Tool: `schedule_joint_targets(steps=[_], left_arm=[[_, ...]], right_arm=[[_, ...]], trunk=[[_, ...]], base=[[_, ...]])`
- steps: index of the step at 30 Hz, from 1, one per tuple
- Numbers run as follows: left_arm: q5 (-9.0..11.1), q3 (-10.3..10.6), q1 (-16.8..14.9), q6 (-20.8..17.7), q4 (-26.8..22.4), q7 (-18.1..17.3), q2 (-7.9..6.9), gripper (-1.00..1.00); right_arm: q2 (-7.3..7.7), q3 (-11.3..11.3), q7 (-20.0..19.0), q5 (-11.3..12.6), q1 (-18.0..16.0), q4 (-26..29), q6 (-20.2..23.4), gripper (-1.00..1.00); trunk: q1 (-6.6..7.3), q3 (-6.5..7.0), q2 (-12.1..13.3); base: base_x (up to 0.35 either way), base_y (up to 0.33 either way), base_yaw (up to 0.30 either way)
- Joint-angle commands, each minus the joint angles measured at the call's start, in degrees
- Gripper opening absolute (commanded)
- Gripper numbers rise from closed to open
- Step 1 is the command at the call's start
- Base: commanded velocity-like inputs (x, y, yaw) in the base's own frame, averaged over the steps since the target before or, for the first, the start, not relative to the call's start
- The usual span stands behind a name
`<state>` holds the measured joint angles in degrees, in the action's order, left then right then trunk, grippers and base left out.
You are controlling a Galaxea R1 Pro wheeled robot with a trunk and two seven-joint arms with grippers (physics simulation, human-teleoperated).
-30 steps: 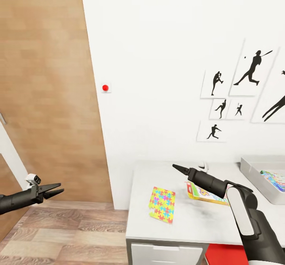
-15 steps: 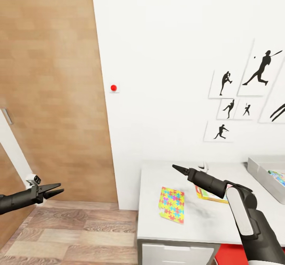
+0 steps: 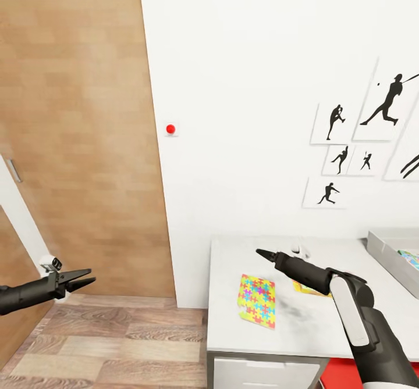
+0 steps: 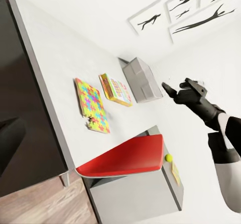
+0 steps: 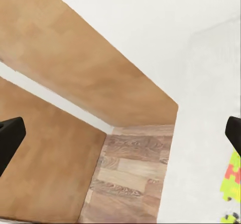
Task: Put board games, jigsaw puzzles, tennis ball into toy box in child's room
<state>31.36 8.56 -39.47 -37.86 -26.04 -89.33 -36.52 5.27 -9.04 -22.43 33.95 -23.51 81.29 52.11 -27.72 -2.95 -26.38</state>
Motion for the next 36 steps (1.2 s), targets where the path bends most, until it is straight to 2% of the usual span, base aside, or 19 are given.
schedule_joint_targets(steps=[1, 3, 6, 12, 17, 22, 28, 36], left_arm=[[0.28, 0.37, -0.08, -0.61, 0.02, -0.17, 0.03, 1.0], [0.23, 0.35, -0.05, -0.62, 0.02, 0.11, 0.36, 1.0], [0.21, 0.33, -0.07, -0.63, 0.02, 0.71, 0.72, 1.0], [0.2, 0.26, -0.08, -0.63, 0.02, 2.83, 1.46, 1.0], [0.21, 0.24, -0.08, -0.63, 0.02, 6.06, 2.73, 1.0], [0.26, 0.18, -0.08, -0.63, 0.02, 8.25, 3.34, 1.0], [0.27, 0.15, -0.08, -0.63, -0.01, 9.23, 3.85, 1.0], [0.25, 0.21, -0.06, -0.63, -0.33, 9.51, 5.65, 1.0]], right_arm=[[-0.03, -0.05, 1.25, -0.11, -0.06, -0.56, 0.4, 1.0], [-0.07, 0.37, 6.29, -0.11, -0.11, -1.57, 0.74, 1.0], [-0.12, 1.36, 10.73, 0.09, -0.35, -2.26, 0.99, 1.0], [-0.16, 3.22, 16.34, 0.32, -0.89, -3.04, 1.86, 1.0], [-0.17, 3.82, 18.07, 0.15, -1.04, -3.19, 2.12, 1.0], [-0.17, 4.02, 18.36, 0.1, -1.08, -2.91, 2.35, 1.0], [-0.17, 4.11, 18.46, 0.18, -1.09, -2.74, 2.45, 1.0], [-0.17, 4.13, 18.72, 0.16, -1.1, -3.18, 2.39, 1.0]], trunk=[[-0.03, -0.13, -0.13], [-0.03, -0.13, -0.13], [-0.03, -0.13, -0.13], [-0.03, -0.13, -0.13], [-0.03, -0.13, -0.13], [-0.03, -0.13, -0.13], [-0.03, -0.16, -0.13], [-0.03, -0.64, -0.13]], base=[[0.0, 0.004, 0.0], [0.0, 0.002, 0.0], [0.0, 0.001, 0.0], [0.0, 0.0, 0.0], [0.0, 0.0, 0.0], [0.0, 0.0, 0.0], [0.0, 0.0, 0.0], [0.0, 0.0, 0.0]])
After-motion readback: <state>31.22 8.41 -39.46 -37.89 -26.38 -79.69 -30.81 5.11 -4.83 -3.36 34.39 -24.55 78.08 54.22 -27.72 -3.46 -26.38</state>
